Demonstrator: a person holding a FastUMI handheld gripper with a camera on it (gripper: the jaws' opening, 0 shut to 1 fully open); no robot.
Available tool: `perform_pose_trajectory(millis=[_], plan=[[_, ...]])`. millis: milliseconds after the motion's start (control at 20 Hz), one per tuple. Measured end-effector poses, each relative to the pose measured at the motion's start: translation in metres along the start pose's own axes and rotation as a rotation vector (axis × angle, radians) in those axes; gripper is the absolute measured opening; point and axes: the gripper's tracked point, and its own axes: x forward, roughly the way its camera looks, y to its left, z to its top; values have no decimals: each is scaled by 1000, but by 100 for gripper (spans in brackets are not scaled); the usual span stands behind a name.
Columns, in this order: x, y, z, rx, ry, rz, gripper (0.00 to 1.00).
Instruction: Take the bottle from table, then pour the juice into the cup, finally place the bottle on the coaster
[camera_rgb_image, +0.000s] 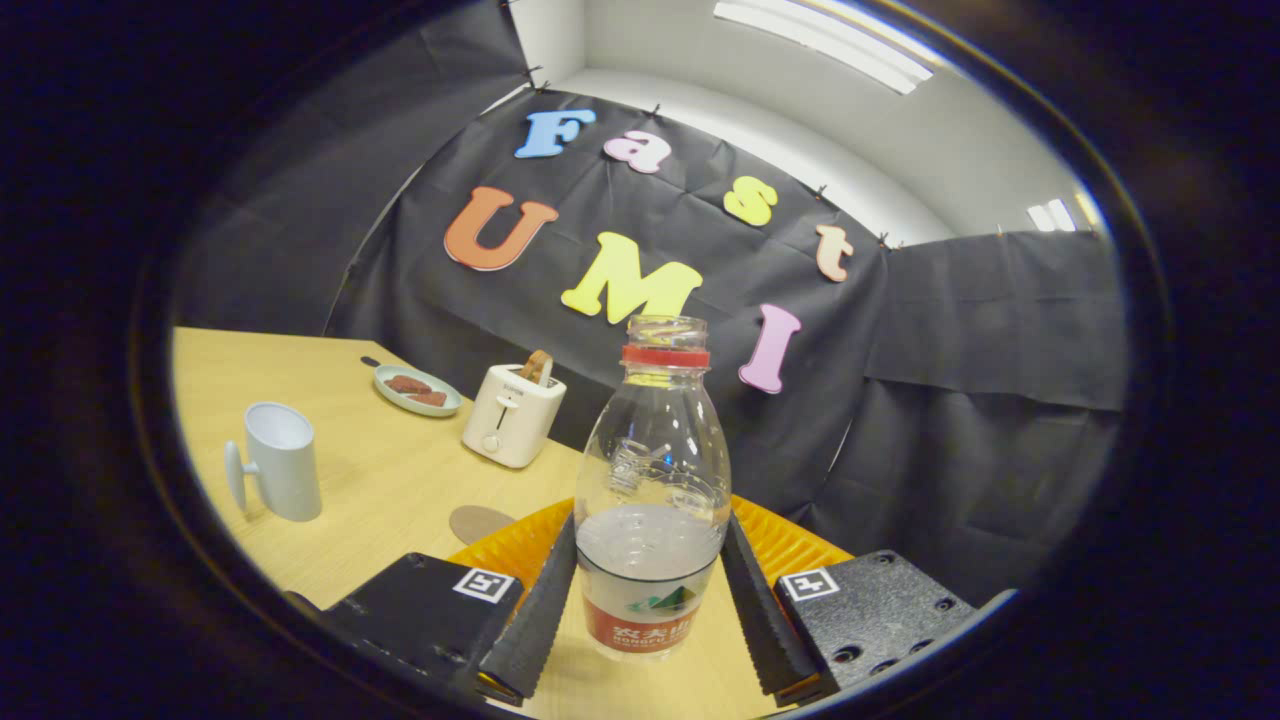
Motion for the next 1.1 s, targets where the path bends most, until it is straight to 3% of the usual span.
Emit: perform_pose_trajectory(millis=[200, 700, 1100], plan=[[-10, 24, 19, -123, -14, 43, 82], [-3, 43, 49, -451, -5, -16, 82], [12, 66, 53, -693, 16, 6, 82]])
